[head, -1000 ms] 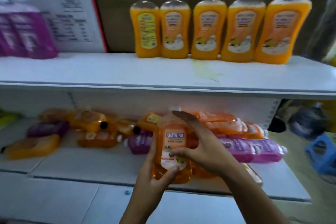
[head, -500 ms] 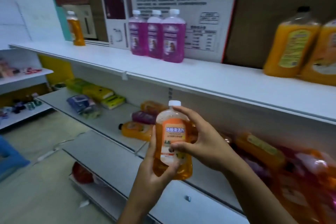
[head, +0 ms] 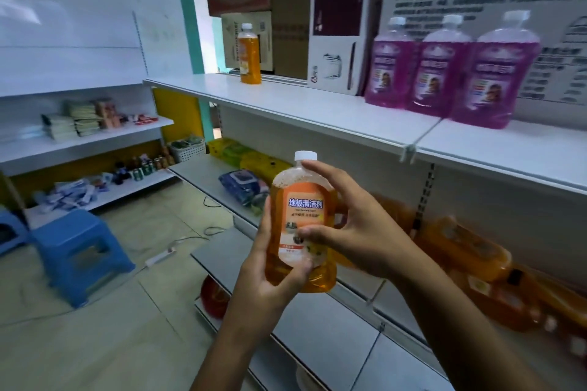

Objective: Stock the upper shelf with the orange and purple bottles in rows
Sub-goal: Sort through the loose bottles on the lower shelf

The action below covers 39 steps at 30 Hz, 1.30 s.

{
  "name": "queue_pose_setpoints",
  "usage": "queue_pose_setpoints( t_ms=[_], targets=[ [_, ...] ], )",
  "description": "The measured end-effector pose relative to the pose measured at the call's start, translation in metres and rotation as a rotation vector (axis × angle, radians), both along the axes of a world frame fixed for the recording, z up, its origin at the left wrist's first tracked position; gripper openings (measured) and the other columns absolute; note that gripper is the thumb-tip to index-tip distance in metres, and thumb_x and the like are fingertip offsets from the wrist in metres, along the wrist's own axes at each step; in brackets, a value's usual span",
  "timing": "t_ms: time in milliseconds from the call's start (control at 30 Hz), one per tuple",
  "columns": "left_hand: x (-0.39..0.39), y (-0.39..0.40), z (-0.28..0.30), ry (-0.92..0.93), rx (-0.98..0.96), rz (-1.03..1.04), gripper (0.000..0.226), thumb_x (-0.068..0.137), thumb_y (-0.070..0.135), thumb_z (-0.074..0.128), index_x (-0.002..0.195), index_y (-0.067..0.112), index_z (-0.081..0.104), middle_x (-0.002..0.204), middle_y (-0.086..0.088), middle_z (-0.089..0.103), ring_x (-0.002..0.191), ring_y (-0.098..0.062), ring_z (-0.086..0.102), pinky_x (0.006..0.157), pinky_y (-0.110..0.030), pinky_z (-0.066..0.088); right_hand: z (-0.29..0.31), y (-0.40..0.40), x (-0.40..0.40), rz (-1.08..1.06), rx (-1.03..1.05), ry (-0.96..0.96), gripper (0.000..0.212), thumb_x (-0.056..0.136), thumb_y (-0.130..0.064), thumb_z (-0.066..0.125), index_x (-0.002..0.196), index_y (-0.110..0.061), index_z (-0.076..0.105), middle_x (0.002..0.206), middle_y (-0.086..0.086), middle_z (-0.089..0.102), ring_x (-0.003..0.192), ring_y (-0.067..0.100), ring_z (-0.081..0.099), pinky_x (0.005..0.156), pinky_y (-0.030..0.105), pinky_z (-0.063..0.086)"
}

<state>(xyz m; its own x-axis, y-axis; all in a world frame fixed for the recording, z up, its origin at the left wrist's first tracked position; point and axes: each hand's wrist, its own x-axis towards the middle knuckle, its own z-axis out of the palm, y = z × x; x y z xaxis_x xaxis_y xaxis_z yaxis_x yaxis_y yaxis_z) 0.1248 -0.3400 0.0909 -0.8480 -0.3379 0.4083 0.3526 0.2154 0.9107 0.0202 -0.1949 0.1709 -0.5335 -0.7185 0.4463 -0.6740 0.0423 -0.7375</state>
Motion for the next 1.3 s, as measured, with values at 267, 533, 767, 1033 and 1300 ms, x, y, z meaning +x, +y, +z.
queue_pose_setpoints(
  t_ms=[267,533,767,1033,1300],
  targets=[
    [-0.050,-0.102,0.020,0.074,-0.087,-0.013,0.089,0.080,0.051,0.071,0.148,0.059,0.014,0.135,0.030,0.051,0.121,-0.001,0.058,0.083,-0.015,0.053,0.017,-0.096,-0.047,0.026,-0.033,0.046,0.083,0.084,-0.021,0.078,0.148,-0.045,0.030,0.134,-0.029,0.036,0.121,0.000,0.051,0.087,0.019,0.057],
    [-0.138,-0.201,0.081,0.202,-0.221,-0.029,0.088,0.084,0.043,0.069,0.151,0.054,0.014,0.142,0.020,0.048,0.125,-0.007,0.057,0.088,-0.026,0.056,0.070,-0.186,-0.124,0.007,-0.144,0.175,0.084,0.086,-0.025,0.077,0.151,-0.040,0.027,0.150,-0.015,0.032,0.131,0.007,0.047,0.097,0.024,0.054],
    [-0.207,-0.266,0.115,0.273,-0.297,-0.048,0.086,0.084,0.037,0.071,0.153,0.046,0.020,0.134,0.017,0.056,0.122,-0.012,0.059,0.086,-0.026,0.057,0.090,-0.248,-0.173,-0.011,-0.251,0.220,0.083,0.087,-0.020,0.075,0.146,-0.050,0.025,0.147,-0.026,0.027,0.127,0.002,0.048,0.086,0.016,0.056],
    [-0.261,-0.308,0.135,0.360,-0.285,-0.130,0.088,0.084,0.037,0.072,0.153,0.048,0.018,0.139,0.019,0.054,0.122,-0.008,0.059,0.086,-0.019,0.054,0.106,-0.284,-0.187,-0.193,-0.265,0.316,0.086,0.089,-0.018,0.073,0.146,-0.055,0.020,0.153,-0.028,0.015,0.129,-0.012,0.036,0.091,0.012,0.052],
    [-0.312,-0.342,0.148,0.315,-0.390,-0.313,0.098,0.082,0.049,0.070,0.157,0.028,0.010,0.138,0.023,0.051,0.124,-0.004,0.057,0.096,-0.025,0.052,0.126,-0.321,-0.201,-0.412,-0.082,0.443,0.086,0.086,-0.005,0.072,0.144,-0.048,0.025,0.154,-0.023,0.014,0.126,0.002,0.041,0.094,0.020,0.054]
  ],
)
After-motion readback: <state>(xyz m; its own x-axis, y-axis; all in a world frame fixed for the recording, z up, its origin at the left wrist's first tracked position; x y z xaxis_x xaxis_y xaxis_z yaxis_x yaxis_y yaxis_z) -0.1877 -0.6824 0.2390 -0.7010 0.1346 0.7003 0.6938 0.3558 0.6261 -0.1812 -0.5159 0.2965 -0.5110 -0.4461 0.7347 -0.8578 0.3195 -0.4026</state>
